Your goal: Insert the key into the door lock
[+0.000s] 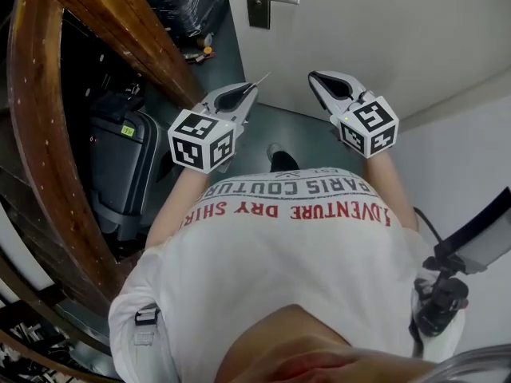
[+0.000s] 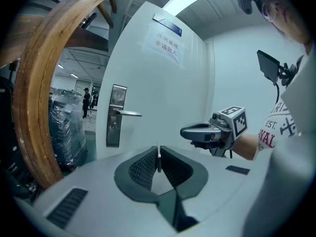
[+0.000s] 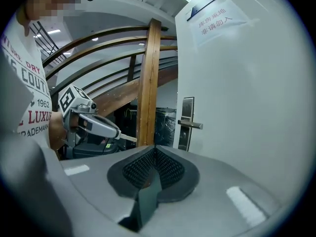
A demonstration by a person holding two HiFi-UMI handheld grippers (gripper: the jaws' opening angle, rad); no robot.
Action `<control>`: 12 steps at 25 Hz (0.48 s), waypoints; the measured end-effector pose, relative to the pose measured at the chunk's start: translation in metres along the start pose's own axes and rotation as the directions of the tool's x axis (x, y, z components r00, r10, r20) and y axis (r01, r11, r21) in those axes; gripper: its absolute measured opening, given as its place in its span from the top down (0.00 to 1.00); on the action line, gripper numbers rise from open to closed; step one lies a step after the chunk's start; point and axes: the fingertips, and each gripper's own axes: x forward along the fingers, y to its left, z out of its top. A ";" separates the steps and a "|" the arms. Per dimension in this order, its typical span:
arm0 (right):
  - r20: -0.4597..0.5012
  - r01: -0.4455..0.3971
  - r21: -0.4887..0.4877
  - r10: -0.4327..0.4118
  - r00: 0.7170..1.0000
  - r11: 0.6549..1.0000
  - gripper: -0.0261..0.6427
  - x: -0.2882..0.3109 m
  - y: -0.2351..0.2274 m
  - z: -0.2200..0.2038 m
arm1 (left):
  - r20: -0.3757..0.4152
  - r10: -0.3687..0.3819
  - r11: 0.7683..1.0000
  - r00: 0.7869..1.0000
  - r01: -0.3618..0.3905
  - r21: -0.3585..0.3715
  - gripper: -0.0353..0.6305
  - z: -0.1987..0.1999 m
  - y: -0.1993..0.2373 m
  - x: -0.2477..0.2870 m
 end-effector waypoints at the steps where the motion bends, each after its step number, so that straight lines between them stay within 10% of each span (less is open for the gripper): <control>1: 0.006 -0.010 -0.018 0.010 1.000 1.000 0.96 0.011 -0.011 0.004 | -0.004 0.009 1.000 1.000 -0.009 -0.006 0.91 0.002 0.009 0.008; 12: 0.086 0.041 -0.155 -0.028 0.996 0.987 0.75 0.129 -0.145 0.048 | -0.029 0.064 0.992 0.998 -0.067 -0.109 0.91 0.014 0.096 0.090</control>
